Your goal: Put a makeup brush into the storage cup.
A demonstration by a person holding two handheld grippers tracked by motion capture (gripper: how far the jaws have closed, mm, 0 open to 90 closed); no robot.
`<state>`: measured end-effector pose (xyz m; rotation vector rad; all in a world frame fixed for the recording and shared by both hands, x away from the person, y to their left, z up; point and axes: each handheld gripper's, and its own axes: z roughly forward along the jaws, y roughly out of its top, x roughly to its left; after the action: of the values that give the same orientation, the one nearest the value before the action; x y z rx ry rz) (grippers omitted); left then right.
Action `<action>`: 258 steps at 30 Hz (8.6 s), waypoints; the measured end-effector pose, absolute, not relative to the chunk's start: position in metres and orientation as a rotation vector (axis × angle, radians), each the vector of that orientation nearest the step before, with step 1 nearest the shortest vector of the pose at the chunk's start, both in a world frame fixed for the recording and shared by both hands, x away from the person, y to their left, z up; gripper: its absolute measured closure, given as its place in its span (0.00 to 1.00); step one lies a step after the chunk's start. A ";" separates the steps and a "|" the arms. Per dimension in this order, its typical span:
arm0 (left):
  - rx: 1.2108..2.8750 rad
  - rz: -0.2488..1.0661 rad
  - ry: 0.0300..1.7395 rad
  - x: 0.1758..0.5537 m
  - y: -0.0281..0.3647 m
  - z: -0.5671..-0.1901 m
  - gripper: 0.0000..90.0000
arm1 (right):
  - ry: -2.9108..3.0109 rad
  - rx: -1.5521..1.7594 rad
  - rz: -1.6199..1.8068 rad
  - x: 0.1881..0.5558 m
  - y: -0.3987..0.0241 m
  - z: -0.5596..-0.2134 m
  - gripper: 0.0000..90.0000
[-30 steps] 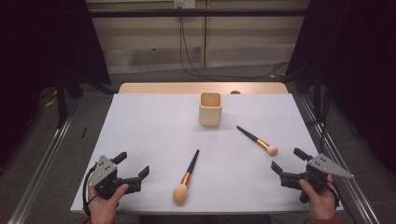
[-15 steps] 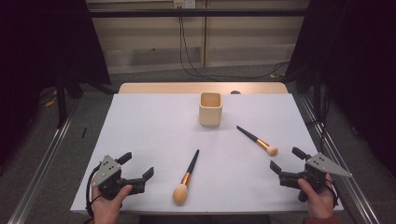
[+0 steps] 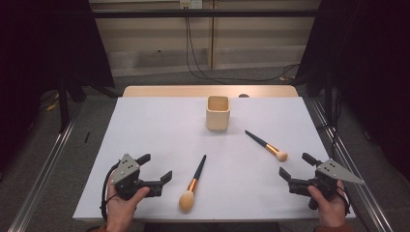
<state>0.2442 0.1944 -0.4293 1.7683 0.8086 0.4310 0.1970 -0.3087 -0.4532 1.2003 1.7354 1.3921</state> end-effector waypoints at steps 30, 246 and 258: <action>2.080 0.216 0.882 0.274 0.148 -0.424 0.07 | 1.759 1.184 1.384 0.198 -0.307 -0.454 0.00; 2.361 -0.185 0.330 0.299 0.078 -0.385 0.74 | 2.612 0.632 1.312 0.272 -0.210 -0.396 0.02; 2.505 -0.216 0.248 0.295 0.067 -0.387 0.74 | 2.843 0.432 1.059 0.285 -0.192 -0.384 0.05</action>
<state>0.2952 0.0666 -0.3873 2.5045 0.2477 -0.2163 0.2850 -0.1922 -0.3839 0.4316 2.8426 1.0585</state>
